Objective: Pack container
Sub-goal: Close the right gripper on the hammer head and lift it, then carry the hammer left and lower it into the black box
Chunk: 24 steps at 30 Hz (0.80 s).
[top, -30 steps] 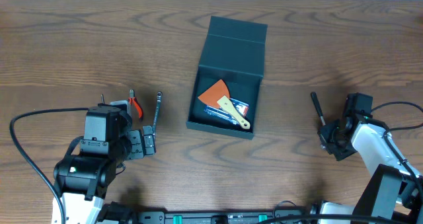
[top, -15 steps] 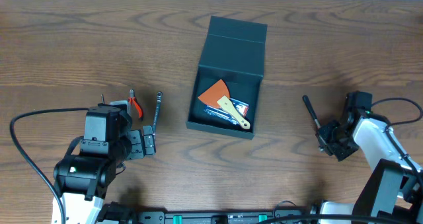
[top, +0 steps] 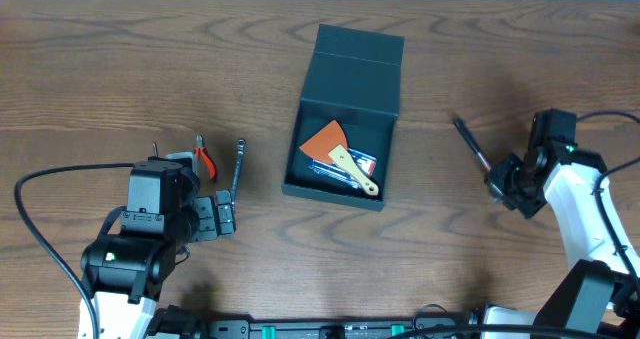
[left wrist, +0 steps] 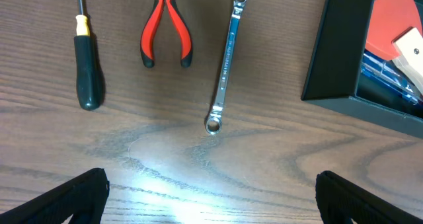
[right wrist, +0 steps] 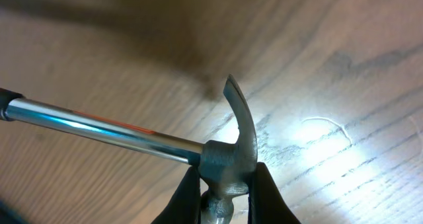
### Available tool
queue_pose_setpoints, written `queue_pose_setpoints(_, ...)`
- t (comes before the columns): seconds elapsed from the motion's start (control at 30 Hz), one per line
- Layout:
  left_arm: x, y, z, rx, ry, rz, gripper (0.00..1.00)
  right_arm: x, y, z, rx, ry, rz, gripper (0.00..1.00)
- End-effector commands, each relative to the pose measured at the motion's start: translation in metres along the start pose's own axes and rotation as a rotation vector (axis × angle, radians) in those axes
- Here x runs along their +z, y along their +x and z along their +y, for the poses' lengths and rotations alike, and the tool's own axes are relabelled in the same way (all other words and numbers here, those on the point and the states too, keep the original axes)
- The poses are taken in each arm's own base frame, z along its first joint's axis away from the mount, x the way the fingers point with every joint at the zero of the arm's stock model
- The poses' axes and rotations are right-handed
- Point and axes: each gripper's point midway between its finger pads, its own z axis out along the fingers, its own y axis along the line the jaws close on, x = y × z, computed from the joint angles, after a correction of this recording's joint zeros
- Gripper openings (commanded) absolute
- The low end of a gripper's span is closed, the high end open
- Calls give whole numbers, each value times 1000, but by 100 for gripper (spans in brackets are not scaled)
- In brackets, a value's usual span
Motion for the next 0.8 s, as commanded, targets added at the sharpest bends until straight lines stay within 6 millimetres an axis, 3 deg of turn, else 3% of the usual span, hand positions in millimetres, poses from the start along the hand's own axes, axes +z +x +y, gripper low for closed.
queue_pose_setpoints(0.0,-5,-6,-1,-13,2,-18,99,-29,-12,25,-133,-51,-73,1)
queue_pose_setpoints(0.23,-5,-5,-1,-13,1,-14,99,-87,-12,83,-364,-163,-175,1)
queue_pose_setpoints(0.43,-5,-1,0,-14,-2,-1,99,-124,15,129,-605,-253,-203,1)
queue_pose_setpoints(0.57,-5,-1,0,-14,-2,0,99,-133,43,152,-772,-304,-197,1)
queue_pose_setpoints(0.77,-5,-1,0,-14,-2,0,98,-128,79,167,-958,-330,-149,1)
